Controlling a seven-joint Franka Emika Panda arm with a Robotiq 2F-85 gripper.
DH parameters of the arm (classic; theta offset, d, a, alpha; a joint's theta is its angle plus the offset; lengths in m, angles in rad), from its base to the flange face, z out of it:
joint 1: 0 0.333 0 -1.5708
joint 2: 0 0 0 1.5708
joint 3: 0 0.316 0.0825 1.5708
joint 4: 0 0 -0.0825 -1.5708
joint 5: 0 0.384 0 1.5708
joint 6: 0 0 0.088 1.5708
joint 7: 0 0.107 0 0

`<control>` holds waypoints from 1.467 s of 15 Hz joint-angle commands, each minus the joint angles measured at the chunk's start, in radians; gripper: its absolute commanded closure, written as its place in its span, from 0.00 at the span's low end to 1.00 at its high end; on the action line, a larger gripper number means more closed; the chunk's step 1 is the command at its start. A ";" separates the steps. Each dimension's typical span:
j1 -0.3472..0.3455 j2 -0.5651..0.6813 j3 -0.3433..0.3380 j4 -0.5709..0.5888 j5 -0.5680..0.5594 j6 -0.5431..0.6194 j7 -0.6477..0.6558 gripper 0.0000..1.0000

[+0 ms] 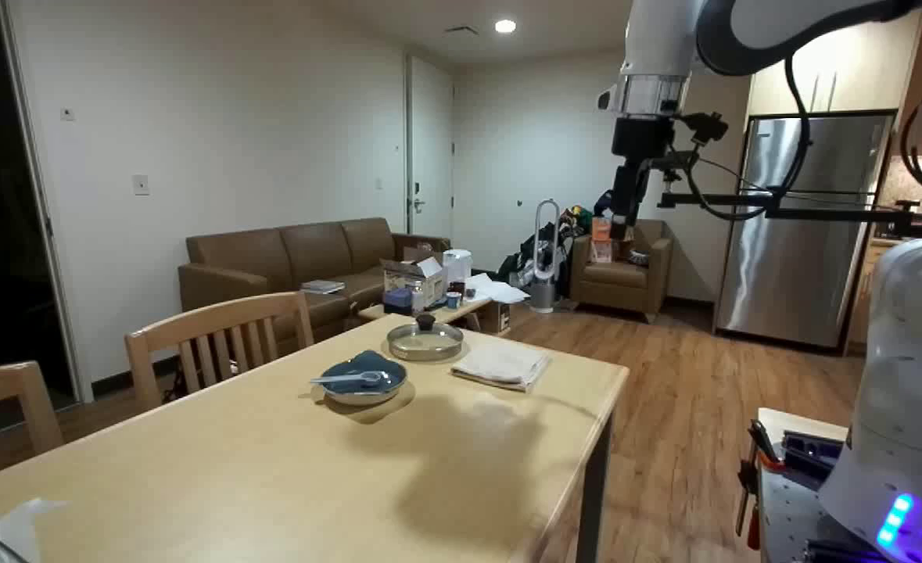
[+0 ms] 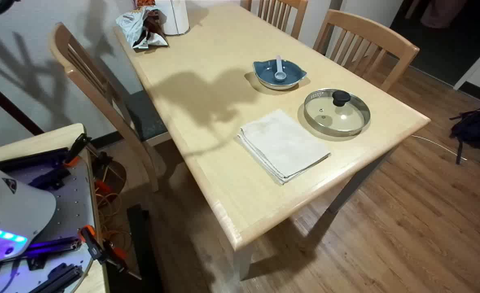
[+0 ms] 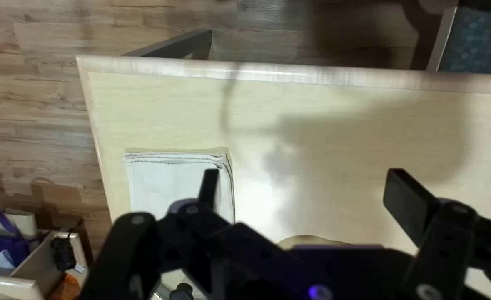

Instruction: Pick the object from the pan and put it on the cloth on the table

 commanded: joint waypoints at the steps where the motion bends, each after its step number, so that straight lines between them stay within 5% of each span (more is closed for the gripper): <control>1: 0.016 0.003 -0.012 0.003 -0.009 -0.003 0.008 0.00; 6: -0.004 0.025 0.000 0.014 -0.039 -0.096 0.035 0.00; 10: 0.010 0.093 -0.013 0.003 -0.075 0.104 -0.014 0.00; 15: -0.004 0.354 -0.013 0.134 -0.173 0.339 -0.055 0.00; 18: -0.010 0.521 -0.015 0.285 -0.254 0.375 -0.052 0.00; 19: 0.010 0.404 -0.024 0.168 -0.223 0.373 -0.024 0.00; 22: 0.014 0.518 -0.034 0.269 -0.238 0.375 -0.025 0.00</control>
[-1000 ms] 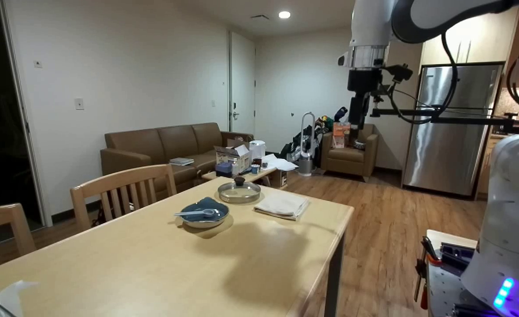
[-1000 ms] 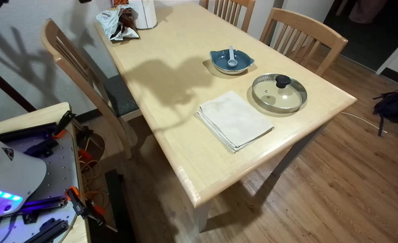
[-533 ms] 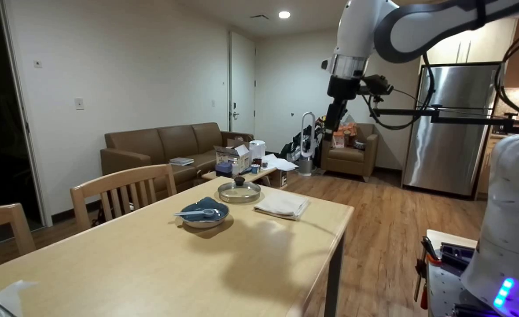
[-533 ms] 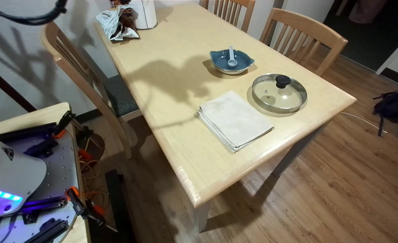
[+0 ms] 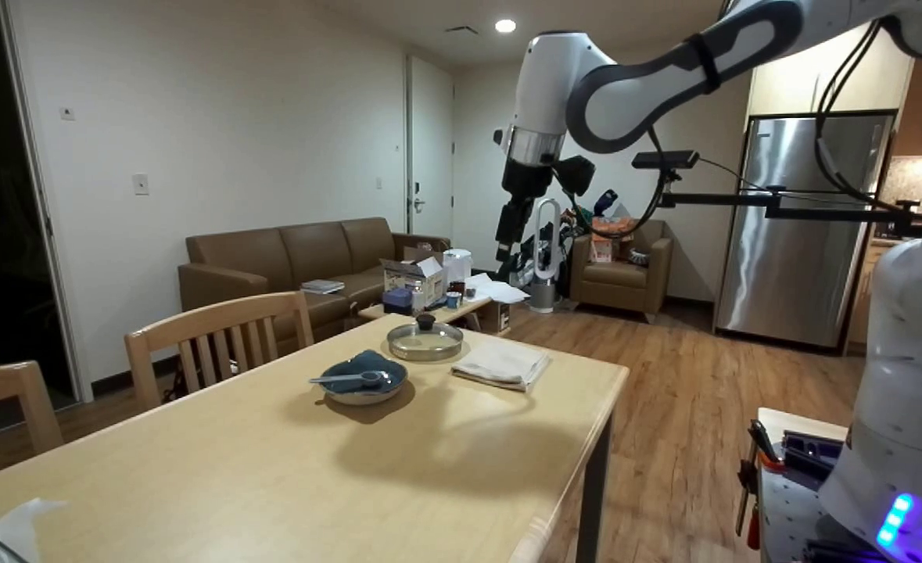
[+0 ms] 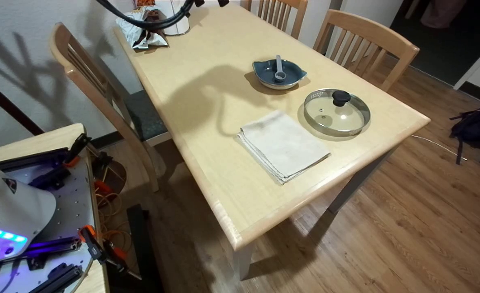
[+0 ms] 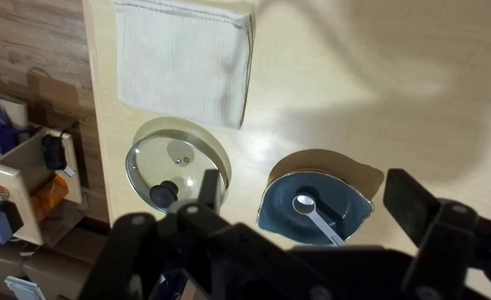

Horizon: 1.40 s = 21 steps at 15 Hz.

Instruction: Pick the object from the pan and put it on the cloth on the table

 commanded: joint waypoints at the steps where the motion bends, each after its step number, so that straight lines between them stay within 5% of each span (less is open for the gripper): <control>1: 0.018 0.009 -0.017 0.010 -0.003 -0.003 0.002 0.00; 6: 0.038 0.185 -0.053 0.267 0.174 -0.285 -0.231 0.00; 12: 0.020 0.423 -0.103 0.615 0.035 -0.667 -0.402 0.00; 13: 0.027 0.324 -0.098 0.475 0.074 -0.565 -0.334 0.00; 18: 0.024 0.417 -0.109 0.588 0.052 -0.634 -0.376 0.00; 21: 0.005 0.497 -0.093 0.673 0.071 -0.644 -0.603 0.00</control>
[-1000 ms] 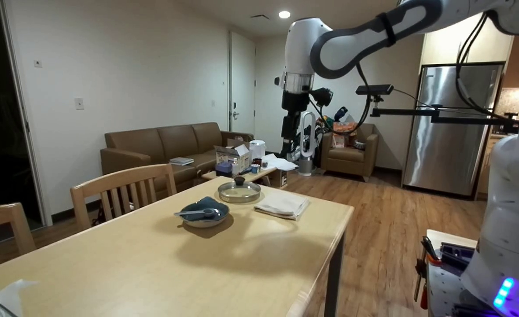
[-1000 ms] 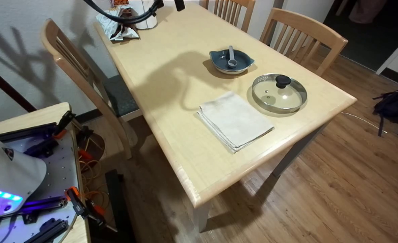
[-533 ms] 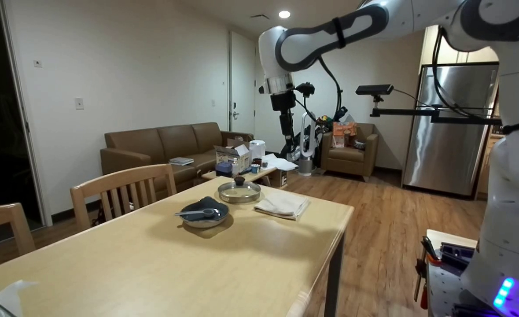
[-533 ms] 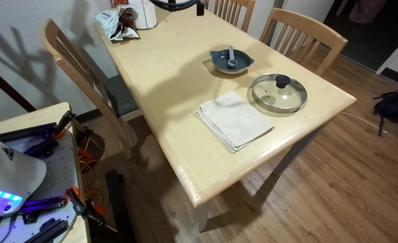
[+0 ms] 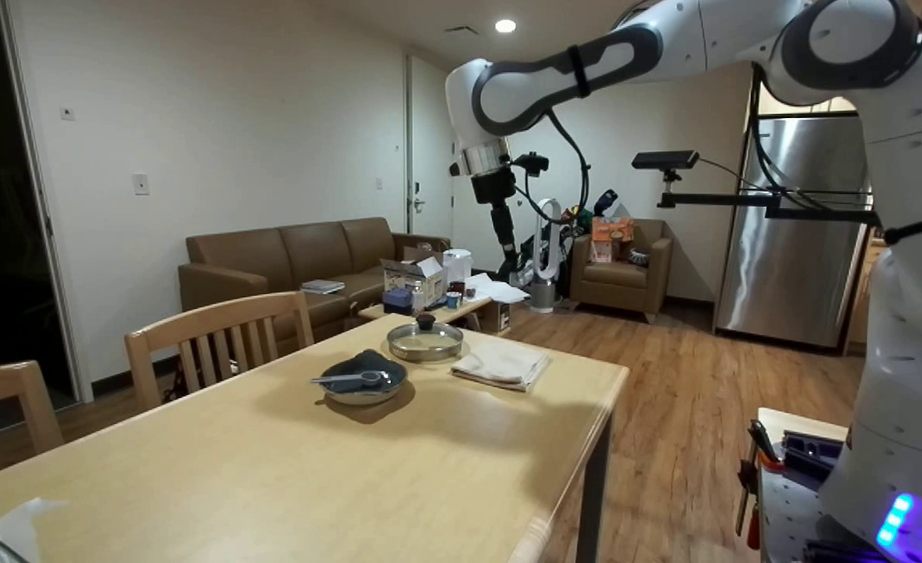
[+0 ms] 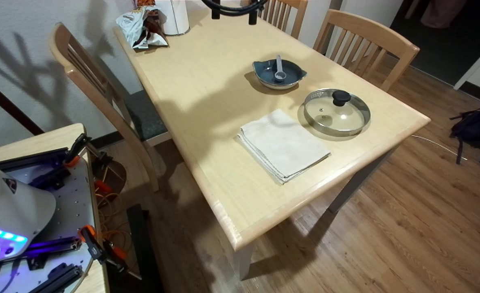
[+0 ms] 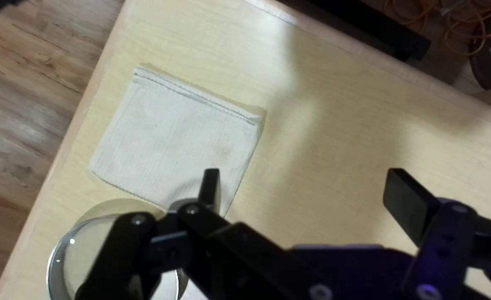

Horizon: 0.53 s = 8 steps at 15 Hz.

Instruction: Pick the object from the pan and put it on the cloth on the table

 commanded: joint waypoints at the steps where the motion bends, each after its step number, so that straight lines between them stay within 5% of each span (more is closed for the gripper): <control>1: -0.022 0.098 0.016 0.107 -0.009 -0.007 -0.207 0.00; 4: -0.038 0.215 0.017 0.224 -0.031 -0.032 -0.382 0.00; 6: -0.034 0.293 0.012 0.336 -0.027 -0.147 -0.436 0.00; 7: -0.031 0.204 0.009 0.199 -0.021 -0.050 -0.370 0.00; 8: -0.032 0.241 0.009 0.242 -0.021 -0.083 -0.388 0.00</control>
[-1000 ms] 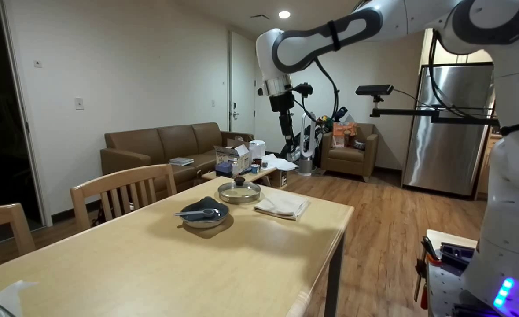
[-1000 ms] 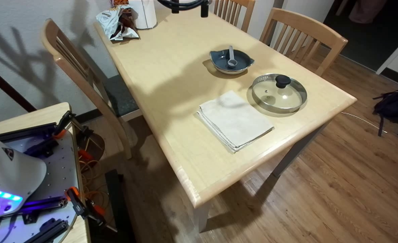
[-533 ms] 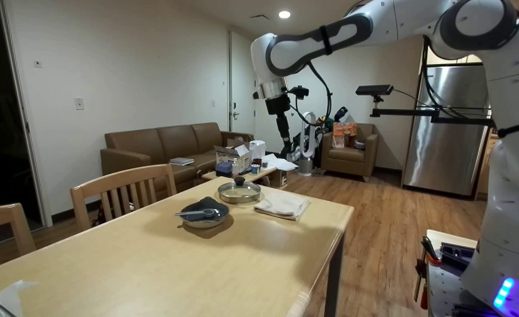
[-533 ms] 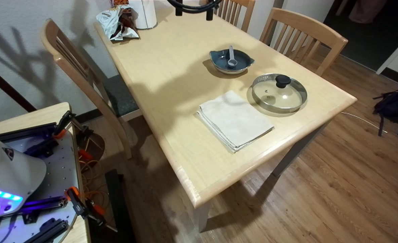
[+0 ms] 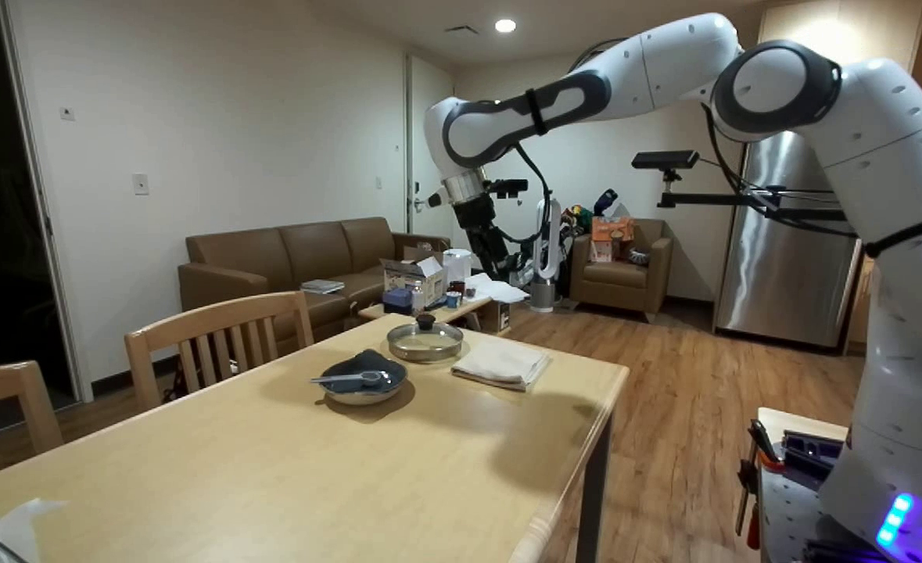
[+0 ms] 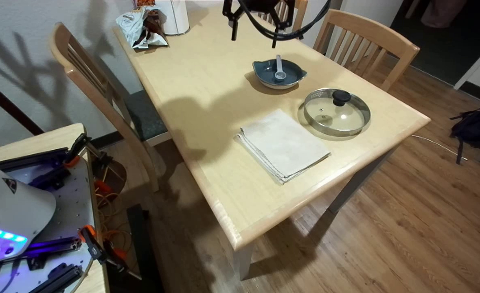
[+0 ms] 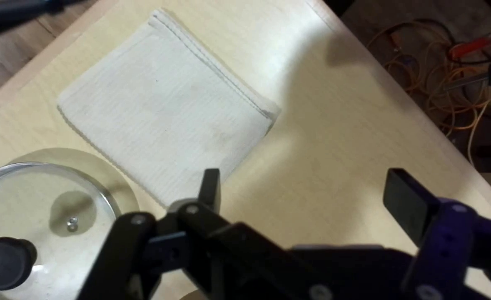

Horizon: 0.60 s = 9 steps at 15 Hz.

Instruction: Pick the object from the pan and put it on the cloth on the table

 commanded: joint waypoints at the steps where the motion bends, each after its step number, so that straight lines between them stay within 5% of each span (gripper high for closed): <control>1: -0.006 0.025 0.009 0.033 -0.004 -0.020 -0.007 0.00; 3: -0.017 0.034 0.024 0.048 0.017 -0.013 -0.060 0.00; 9: -0.010 0.171 0.081 0.058 0.042 0.411 -0.201 0.00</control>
